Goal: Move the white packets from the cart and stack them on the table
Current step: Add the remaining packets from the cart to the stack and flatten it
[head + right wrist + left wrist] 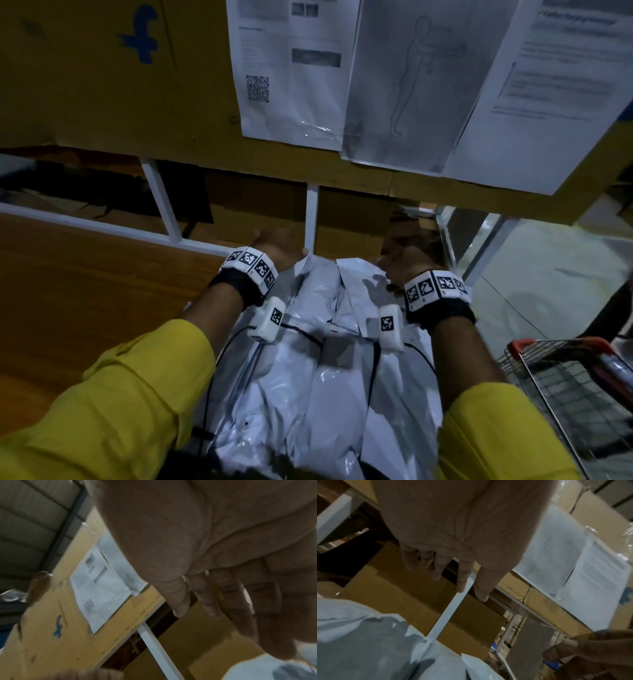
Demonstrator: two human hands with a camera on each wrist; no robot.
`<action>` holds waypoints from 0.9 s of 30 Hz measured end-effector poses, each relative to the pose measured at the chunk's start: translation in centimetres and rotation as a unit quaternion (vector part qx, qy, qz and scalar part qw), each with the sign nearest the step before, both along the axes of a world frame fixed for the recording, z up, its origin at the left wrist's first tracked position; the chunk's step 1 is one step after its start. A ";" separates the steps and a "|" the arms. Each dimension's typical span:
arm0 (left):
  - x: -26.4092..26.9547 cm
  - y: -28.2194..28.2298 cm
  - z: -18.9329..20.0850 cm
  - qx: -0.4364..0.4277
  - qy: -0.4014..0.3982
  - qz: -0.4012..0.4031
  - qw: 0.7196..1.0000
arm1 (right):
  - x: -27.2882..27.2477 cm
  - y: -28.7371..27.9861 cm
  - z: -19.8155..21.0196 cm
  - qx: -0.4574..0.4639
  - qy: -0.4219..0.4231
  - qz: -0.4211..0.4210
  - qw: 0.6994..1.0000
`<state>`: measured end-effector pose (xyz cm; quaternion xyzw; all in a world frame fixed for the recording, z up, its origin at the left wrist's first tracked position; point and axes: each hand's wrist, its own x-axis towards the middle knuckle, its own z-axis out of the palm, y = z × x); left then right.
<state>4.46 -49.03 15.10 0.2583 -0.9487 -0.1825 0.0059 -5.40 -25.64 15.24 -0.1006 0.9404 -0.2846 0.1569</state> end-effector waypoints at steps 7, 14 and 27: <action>2.9 3.1 2.1 0.065 0.217 -0.009 0.974 | 3.7 1.3 2.9 0.022 0.150 0.033 0.988; 7.1 4.5 4.2 0.032 0.323 -0.053 0.944 | 9.2 2.0 4.6 0.007 0.242 -0.027 0.970; 8.6 4.7 4.6 -0.029 0.288 -0.071 0.955 | 12.0 3.4 -3.9 0.254 0.088 0.033 0.963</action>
